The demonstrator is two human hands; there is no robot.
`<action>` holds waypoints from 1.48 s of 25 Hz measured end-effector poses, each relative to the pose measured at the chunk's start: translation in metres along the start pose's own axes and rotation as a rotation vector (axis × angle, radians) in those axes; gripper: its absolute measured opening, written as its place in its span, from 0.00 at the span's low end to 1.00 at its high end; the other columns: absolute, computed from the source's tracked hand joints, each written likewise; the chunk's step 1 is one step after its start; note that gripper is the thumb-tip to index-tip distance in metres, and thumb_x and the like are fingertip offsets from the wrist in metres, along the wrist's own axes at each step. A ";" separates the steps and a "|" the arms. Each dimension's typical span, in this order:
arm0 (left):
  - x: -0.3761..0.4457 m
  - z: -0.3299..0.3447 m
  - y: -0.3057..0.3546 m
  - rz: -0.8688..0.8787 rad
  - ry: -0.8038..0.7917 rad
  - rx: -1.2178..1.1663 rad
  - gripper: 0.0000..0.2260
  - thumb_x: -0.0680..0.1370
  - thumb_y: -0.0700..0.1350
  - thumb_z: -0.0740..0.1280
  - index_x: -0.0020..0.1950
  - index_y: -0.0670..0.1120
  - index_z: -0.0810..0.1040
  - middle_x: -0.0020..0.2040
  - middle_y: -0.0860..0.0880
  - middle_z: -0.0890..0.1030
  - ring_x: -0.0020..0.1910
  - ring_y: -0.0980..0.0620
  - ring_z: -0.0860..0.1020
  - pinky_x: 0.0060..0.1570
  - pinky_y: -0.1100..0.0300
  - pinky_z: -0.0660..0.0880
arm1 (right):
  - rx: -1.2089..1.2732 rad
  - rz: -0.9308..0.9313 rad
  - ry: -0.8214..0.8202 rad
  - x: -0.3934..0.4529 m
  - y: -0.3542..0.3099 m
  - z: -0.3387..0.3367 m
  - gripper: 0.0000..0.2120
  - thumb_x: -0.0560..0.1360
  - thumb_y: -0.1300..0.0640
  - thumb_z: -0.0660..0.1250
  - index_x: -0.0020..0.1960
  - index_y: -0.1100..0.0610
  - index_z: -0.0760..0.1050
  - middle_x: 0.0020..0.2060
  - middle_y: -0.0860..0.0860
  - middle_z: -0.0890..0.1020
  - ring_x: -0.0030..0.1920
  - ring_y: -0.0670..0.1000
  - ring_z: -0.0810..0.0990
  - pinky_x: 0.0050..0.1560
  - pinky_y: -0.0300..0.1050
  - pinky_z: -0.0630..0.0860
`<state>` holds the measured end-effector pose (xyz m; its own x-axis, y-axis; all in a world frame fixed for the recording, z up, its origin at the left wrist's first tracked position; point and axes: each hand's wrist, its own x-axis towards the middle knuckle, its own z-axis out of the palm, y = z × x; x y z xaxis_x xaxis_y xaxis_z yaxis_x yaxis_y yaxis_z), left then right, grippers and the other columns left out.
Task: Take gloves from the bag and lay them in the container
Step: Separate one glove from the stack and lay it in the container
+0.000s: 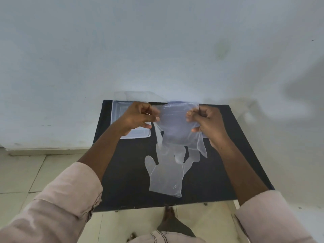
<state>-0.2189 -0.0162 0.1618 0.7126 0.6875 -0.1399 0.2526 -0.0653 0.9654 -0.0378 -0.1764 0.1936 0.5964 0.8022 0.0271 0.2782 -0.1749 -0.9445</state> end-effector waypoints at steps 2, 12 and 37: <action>-0.005 -0.004 -0.004 0.000 -0.044 -0.041 0.13 0.71 0.41 0.75 0.55 0.43 0.83 0.53 0.43 0.85 0.52 0.47 0.83 0.40 0.57 0.82 | -0.052 -0.016 -0.040 0.004 -0.006 0.007 0.06 0.75 0.59 0.69 0.46 0.62 0.80 0.40 0.55 0.85 0.41 0.46 0.85 0.30 0.39 0.77; 0.023 -0.020 0.002 -0.010 0.117 0.147 0.13 0.75 0.51 0.71 0.52 0.43 0.84 0.47 0.40 0.81 0.48 0.45 0.80 0.30 0.59 0.80 | -0.228 -0.019 -0.143 0.054 -0.016 0.010 0.03 0.73 0.60 0.72 0.44 0.58 0.84 0.40 0.53 0.86 0.38 0.45 0.82 0.38 0.31 0.75; 0.158 -0.129 -0.029 -0.208 0.348 -0.305 0.08 0.77 0.46 0.69 0.48 0.42 0.83 0.42 0.44 0.85 0.37 0.51 0.84 0.45 0.58 0.81 | 0.244 0.263 -0.243 0.239 0.001 0.149 0.05 0.77 0.60 0.67 0.45 0.59 0.80 0.40 0.57 0.85 0.40 0.52 0.86 0.39 0.39 0.80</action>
<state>-0.1982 0.1880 0.1399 0.3940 0.8671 -0.3048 0.1267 0.2773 0.9524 -0.0073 0.1003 0.1506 0.4204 0.8645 -0.2754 -0.0637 -0.2747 -0.9594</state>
